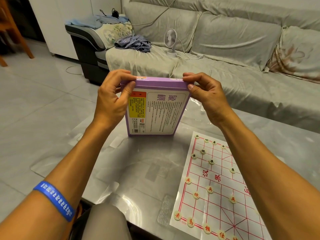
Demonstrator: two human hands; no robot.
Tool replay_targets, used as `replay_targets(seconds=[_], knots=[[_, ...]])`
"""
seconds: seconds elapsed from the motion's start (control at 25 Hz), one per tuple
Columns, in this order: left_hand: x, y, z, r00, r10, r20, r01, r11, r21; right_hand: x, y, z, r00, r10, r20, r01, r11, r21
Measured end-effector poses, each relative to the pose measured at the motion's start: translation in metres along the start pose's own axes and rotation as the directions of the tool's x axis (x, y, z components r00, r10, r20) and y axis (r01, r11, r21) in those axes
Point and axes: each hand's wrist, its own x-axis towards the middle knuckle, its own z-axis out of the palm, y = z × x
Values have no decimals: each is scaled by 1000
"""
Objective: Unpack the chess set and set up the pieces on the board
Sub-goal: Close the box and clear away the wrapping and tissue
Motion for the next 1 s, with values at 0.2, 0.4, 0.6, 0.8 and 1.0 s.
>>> replay_targets(seconds=[0.2, 0.4, 0.6, 0.8, 1.0], knots=[[0, -4, 2, 996, 77, 47, -84, 981, 174, 2, -1, -4, 997, -64, 43, 68, 991, -113], [1, -6, 6, 989, 138, 61, -150, 933, 326, 0, 0, -6, 991, -119, 67, 132, 961, -241], [0, -2, 9, 987, 160, 0, -151, 933, 326, -1, 3, -8, 978, -183, 102, 208, 891, -402], [1, -2, 7, 985, 168, 44, -173, 920, 352, -4, 3, -1, 973, -216, 84, 229, 838, -496], [-3, 0, -3, 993, 52, 105, -57, 998, 41, -5, 7, 2, 933, -347, 93, 319, 684, -656]])
